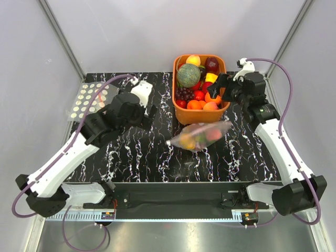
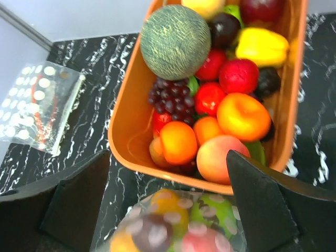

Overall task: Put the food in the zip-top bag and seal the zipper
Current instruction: Place the zipper food storage bag at the center of the board, then reset both arms

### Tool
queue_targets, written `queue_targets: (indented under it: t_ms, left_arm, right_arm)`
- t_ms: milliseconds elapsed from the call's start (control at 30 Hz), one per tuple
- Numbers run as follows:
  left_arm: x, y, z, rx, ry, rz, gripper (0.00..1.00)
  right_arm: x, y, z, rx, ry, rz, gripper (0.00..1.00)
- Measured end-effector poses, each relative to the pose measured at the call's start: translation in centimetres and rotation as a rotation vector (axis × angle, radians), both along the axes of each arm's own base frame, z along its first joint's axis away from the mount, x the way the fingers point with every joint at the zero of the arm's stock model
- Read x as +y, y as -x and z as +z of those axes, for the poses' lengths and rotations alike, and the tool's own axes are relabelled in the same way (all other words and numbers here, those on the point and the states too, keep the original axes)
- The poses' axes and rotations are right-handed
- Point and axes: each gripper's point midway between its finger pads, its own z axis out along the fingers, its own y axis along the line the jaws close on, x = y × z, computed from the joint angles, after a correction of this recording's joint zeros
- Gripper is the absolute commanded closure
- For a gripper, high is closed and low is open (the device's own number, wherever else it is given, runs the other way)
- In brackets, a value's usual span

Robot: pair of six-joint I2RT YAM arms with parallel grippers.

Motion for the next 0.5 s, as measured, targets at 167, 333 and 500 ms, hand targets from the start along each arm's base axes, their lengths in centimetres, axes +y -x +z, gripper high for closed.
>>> queue_targets:
  t_ms: [167, 333, 500]
  left_arm:
    - [0.7, 2.0, 1.9, -0.052, 0.123, -0.030, 0.01]
    - [3.0, 5.0, 1.1, -0.104, 0.224, -0.055, 0.01]
    - [4.7, 7.1, -1.2, -0.111, 0.262, -0.062, 0.01]
  right_arm:
    - [-1.4, 2.1, 0.9, 0.013, 0.012, -0.051, 0.00]
    - [-3.1, 7.2, 6.3, -0.129, -0.056, -0.091, 0.00]
    - [-4.5, 12.8, 8.1, -0.222, -0.106, -0.102, 0.00]
